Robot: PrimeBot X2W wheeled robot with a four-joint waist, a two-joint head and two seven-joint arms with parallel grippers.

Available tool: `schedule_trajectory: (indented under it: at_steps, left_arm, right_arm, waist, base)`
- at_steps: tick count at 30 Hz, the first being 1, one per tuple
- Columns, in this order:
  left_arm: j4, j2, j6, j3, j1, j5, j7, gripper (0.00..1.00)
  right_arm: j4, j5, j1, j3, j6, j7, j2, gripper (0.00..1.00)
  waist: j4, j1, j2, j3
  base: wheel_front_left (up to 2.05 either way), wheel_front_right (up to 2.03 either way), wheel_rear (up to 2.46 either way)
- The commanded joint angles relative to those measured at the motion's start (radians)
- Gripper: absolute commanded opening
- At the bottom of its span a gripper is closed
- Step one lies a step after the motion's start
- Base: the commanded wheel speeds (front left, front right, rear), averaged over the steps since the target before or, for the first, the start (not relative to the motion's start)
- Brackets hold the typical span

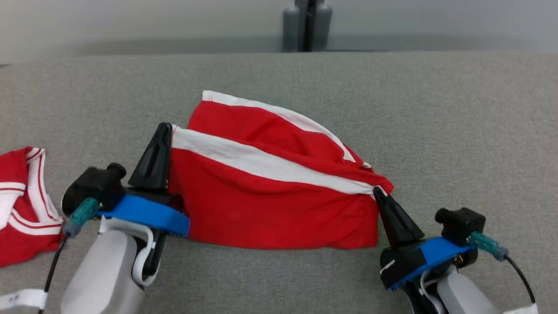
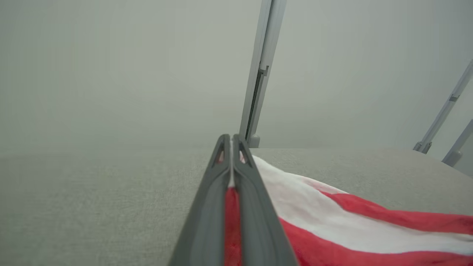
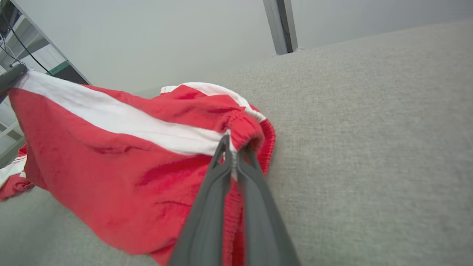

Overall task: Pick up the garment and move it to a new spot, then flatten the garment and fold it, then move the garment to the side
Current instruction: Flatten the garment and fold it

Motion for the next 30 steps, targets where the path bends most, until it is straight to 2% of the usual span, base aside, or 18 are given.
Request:
schedule_trajectory:
  at_steps: [1,7,14,25,26,27,28,30]
  left_arm:
    - [0.030,0.019,0.002,-0.018,-0.058,-0.009,-0.003,0.00]
    - [0.149,0.056,0.002,-0.029,-0.266,-0.040,-0.003,0.00]
    - [0.267,0.094,0.002,-0.062,-0.437,-0.054,-0.003,0.00]
    - [0.353,0.097,0.002,-0.113,-0.528,-0.073,-0.003,0.00]
    - [0.354,0.096,0.002,-0.112,-0.527,-0.074,-0.003,0.11]
    - [0.349,0.092,0.002,-0.104,-0.524,-0.076,-0.003,0.47]
    - [0.340,0.090,0.002,-0.098,-0.519,-0.073,-0.003,1.00]
    - [0.332,0.085,0.002,-0.091,-0.497,-0.058,-0.003,1.00]
  right_arm:
    - [0.010,0.011,-0.050,-0.002,0.000,0.005,0.014,0.00]
    - [0.040,0.040,-0.187,0.001,0.000,-0.002,0.057,0.00]
    - [0.095,0.058,-0.294,0.021,0.000,-0.016,0.085,0.00]
    - [0.128,0.032,-0.327,-0.022,0.000,-0.032,0.085,0.00]
    - [0.124,0.027,-0.328,-0.033,-0.001,-0.033,0.084,0.10]
    - [0.121,0.018,-0.326,-0.044,-0.001,-0.033,0.084,0.40]
    - [0.117,0.001,-0.322,-0.056,-0.001,-0.033,0.085,1.00]
    - [0.105,-0.043,-0.310,-0.089,0.000,-0.033,0.085,1.00]
  waist:
    - [0.005,-0.0003,-0.0001,0.047]
    - [-0.039,-0.0003,-0.0001,0.163]
    - [-0.080,-0.0003,-0.0001,0.247]
    - [-0.094,-0.0003,-0.0001,0.272]
    - [-0.095,-0.0003,-0.0001,0.271]
    - [-0.095,-0.0003,-0.0001,0.271]
    - [-0.094,-0.0003,-0.0001,0.269]
    - [-0.092,-0.0003,-0.0001,0.264]
  base:
    - [0.00,0.00,0.00]
    - [0.00,0.00,0.00]
    - [0.00,0.00,0.00]
    - [0.00,0.00,0.00]
    - [0.00,0.00,0.00]
    - [0.00,0.00,0.00]
    - [0.00,0.00,0.00]
    - [0.00,0.00,0.00]
